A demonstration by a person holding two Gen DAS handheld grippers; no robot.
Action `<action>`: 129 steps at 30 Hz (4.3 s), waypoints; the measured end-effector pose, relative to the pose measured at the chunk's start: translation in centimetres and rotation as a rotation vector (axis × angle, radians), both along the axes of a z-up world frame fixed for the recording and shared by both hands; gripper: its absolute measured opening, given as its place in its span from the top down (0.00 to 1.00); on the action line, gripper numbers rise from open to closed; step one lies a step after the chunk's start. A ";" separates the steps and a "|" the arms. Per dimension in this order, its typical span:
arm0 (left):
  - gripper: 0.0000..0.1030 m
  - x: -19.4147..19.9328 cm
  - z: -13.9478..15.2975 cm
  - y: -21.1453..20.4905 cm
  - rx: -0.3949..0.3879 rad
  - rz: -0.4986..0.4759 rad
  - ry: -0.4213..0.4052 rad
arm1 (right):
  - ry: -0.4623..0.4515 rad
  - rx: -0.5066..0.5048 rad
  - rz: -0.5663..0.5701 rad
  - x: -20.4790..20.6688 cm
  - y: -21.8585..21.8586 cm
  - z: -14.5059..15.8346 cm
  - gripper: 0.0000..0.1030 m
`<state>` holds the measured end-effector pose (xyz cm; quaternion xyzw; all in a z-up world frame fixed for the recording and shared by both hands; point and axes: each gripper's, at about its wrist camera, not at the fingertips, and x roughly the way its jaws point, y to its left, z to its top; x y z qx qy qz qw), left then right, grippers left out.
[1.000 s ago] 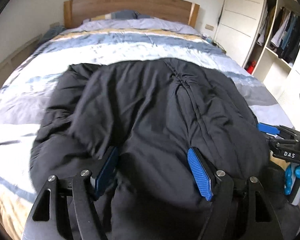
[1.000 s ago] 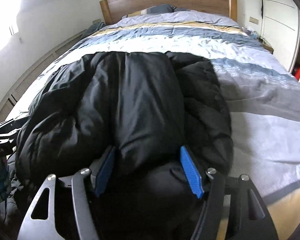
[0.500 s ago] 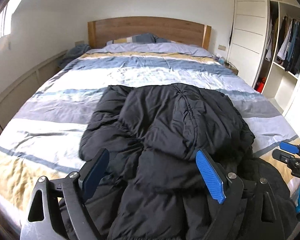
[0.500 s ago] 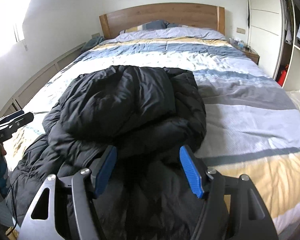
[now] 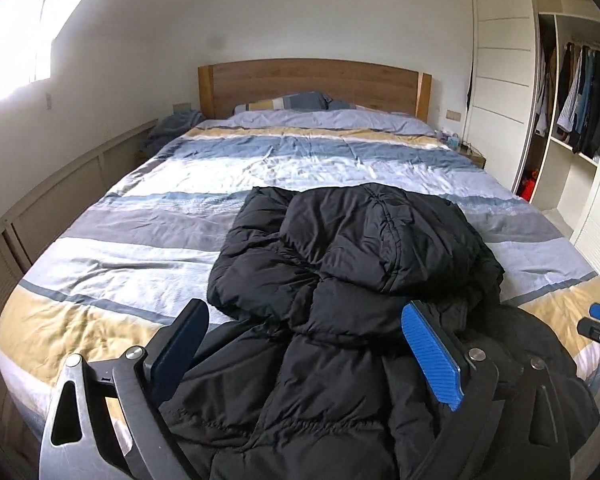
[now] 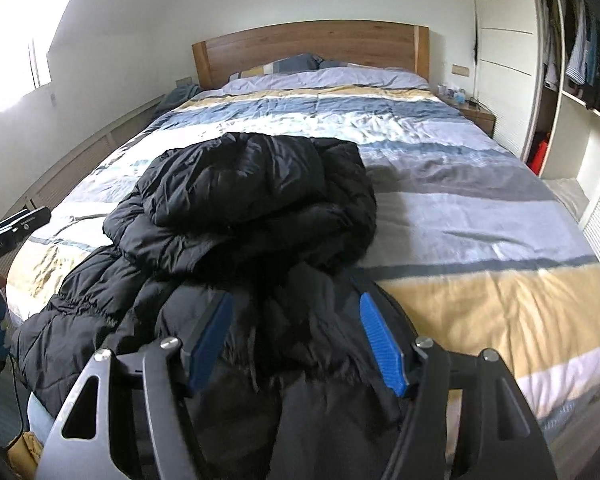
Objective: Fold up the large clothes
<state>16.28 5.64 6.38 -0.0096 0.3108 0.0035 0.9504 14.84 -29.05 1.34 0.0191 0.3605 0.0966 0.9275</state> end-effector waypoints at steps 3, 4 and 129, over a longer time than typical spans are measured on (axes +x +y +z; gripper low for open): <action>0.05 -1.1 0.3 0.2 0.000 0.005 -0.012 | -0.002 -0.004 -0.030 -1.1 -0.9 -0.2 0.31; 0.05 -1.5 0.4 0.3 0.000 0.007 -0.016 | -0.002 -0.004 -0.044 -1.6 -1.3 -0.2 0.30; 0.87 -9.0 -9.6 16.2 -0.866 -0.180 0.239 | 0.166 0.662 0.088 -5.5 -8.6 -8.6 0.85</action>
